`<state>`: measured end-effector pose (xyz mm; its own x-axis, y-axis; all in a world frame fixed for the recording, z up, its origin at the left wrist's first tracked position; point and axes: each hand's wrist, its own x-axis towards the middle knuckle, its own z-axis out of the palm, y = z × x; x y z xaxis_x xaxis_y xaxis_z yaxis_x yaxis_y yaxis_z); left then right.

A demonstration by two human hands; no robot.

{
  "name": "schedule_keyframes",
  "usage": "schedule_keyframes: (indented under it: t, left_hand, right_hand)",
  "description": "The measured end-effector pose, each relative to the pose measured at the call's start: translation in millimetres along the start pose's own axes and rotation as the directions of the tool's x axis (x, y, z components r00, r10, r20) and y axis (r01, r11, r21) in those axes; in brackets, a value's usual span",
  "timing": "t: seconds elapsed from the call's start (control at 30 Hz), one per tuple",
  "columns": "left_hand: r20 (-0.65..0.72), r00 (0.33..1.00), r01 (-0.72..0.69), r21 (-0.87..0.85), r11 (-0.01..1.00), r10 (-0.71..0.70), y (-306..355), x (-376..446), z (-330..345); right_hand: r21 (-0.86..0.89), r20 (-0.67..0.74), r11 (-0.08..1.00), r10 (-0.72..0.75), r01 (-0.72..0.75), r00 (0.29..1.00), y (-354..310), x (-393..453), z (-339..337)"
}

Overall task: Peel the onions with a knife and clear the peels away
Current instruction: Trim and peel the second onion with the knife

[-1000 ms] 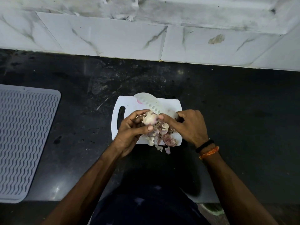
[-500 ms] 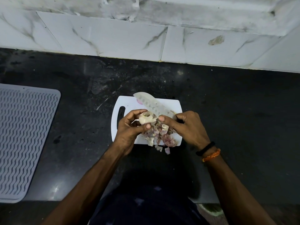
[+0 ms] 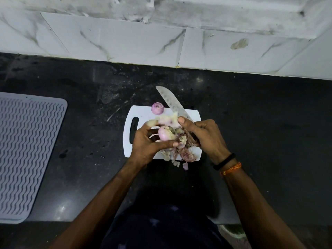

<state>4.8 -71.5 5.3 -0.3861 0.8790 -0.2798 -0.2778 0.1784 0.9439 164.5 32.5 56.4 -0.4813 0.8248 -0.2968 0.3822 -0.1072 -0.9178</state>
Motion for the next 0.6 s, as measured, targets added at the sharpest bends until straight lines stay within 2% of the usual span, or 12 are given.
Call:
schedule_keyframes:
  t: [0.17, 0.27, 0.4, 0.6]
  left_hand:
    - [-0.004, 1.0, -0.009, 0.05, 0.999, 0.01, -4, -3, 1]
    - [-0.009, 1.0, -0.014, 0.0, 1.0, 0.014, -5, -4, 1]
    - [0.013, 1.0, -0.018, -0.071, 0.997, 0.019, -4, -5, -1]
    - [0.047, 0.998, 0.042, -0.238, 0.97, -0.032, -6, -6, -4]
  right_hand:
    - [0.04, -0.067, 0.999, 0.029, -0.026, 0.997, -2, 7, -1]
    - [-0.002, -0.117, 0.999, 0.038, -0.038, 0.992, -1, 11, -7]
    - [-0.133, -0.167, 0.986, 0.076, -0.099, 0.983, 8, 10, -15]
    - [-0.377, -0.239, 0.904, 0.114, -0.201, 0.964, 32, 13, -17]
